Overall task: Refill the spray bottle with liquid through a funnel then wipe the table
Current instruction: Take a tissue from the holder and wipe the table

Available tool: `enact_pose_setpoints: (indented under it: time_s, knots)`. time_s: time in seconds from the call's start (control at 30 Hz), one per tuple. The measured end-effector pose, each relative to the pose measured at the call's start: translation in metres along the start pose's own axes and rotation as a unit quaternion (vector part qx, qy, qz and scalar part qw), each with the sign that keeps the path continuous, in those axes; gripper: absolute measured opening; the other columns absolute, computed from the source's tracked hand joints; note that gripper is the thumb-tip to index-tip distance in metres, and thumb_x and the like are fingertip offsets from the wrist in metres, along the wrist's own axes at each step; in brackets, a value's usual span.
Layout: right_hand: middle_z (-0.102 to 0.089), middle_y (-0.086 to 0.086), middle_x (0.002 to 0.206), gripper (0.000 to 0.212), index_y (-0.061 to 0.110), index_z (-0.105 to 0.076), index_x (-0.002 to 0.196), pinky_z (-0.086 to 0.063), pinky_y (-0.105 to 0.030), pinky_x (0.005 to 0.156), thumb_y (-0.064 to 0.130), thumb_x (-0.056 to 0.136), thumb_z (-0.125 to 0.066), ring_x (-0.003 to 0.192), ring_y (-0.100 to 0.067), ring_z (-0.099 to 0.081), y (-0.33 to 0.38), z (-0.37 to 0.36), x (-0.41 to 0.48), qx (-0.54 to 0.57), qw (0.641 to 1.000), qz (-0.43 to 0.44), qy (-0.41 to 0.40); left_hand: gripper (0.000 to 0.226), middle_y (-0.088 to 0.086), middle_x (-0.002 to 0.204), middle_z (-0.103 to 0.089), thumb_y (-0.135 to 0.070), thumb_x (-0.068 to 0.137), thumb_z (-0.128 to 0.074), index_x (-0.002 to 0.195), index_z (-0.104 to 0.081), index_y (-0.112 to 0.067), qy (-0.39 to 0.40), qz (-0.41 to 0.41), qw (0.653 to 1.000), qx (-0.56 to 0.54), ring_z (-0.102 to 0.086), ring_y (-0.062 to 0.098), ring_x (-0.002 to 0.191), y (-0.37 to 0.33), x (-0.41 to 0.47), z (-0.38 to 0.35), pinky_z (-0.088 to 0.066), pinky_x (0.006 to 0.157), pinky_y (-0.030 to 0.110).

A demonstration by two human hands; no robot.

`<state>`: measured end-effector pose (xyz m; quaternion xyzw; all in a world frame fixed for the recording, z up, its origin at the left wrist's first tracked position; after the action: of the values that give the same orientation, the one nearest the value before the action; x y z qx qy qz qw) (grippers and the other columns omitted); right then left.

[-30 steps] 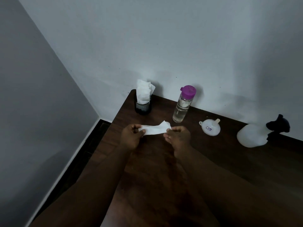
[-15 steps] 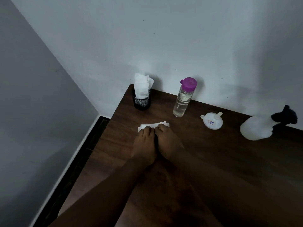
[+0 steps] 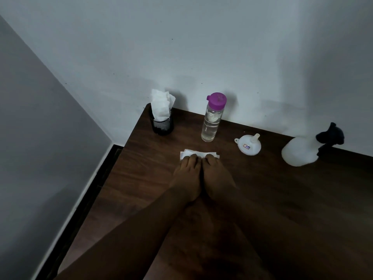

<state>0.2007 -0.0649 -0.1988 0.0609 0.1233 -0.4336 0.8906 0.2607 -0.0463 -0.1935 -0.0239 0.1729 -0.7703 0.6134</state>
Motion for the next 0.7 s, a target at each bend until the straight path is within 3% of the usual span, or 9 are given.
enact_pose_setpoints:
  time_s: [0.3, 0.47, 0.7]
  knots:
    - [-0.046, -0.016, 0.146, 0.061, 0.003, -0.042, 0.143, -0.029, -0.042, 0.116, 0.035, 0.094, -0.055, 0.137, -0.032, -0.035, -0.034, 0.009, -0.031, 0.029, 0.997, -0.060, -0.027, 0.086, 0.011, 0.168, -0.013, -0.046, 0.093, -0.060, 0.161, -0.016, -0.014, 0.043, -0.026, 0.999, 0.021, -0.012, 0.029, 0.155, -0.035, 0.021, -0.001, -0.020, 0.123, 0.045]
    - [-0.027, -0.019, 0.160, 0.076, 0.004, -0.024, 0.154, -0.020, -0.045, 0.122, 0.044, 0.094, -0.051, 0.149, -0.034, -0.020, -0.037, -0.029, -0.040, 0.070, 0.991, -0.108, 0.031, 0.086, 0.008, 0.169, -0.011, -0.042, 0.093, -0.062, 0.161, -0.014, -0.018, 0.081, -0.065, 0.995, 0.011, -0.010, 0.028, 0.155, -0.039, 0.015, -0.010, -0.018, 0.125, 0.045]
    - [-0.020, -0.018, 0.163, 0.091, 0.005, -0.018, 0.156, -0.020, -0.045, 0.123, 0.051, 0.088, -0.058, 0.151, -0.032, -0.015, -0.033, -0.028, -0.015, 0.093, 0.986, -0.135, 0.020, 0.083, 0.012, 0.168, -0.015, -0.045, 0.095, -0.054, 0.161, -0.013, -0.016, 0.052, -0.084, 0.994, 0.056, -0.008, 0.030, 0.156, -0.016, 0.028, 0.002, -0.008, 0.128, 0.050]
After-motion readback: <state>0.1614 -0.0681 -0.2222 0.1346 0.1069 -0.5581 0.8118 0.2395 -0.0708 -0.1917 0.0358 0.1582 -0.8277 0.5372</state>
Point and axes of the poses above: each hand's wrist, its own x-axis towards the middle knuckle, its own z-axis out of the back of the hand, y = z × x, the point moved 9 cm from there along x, towards the middle knuckle
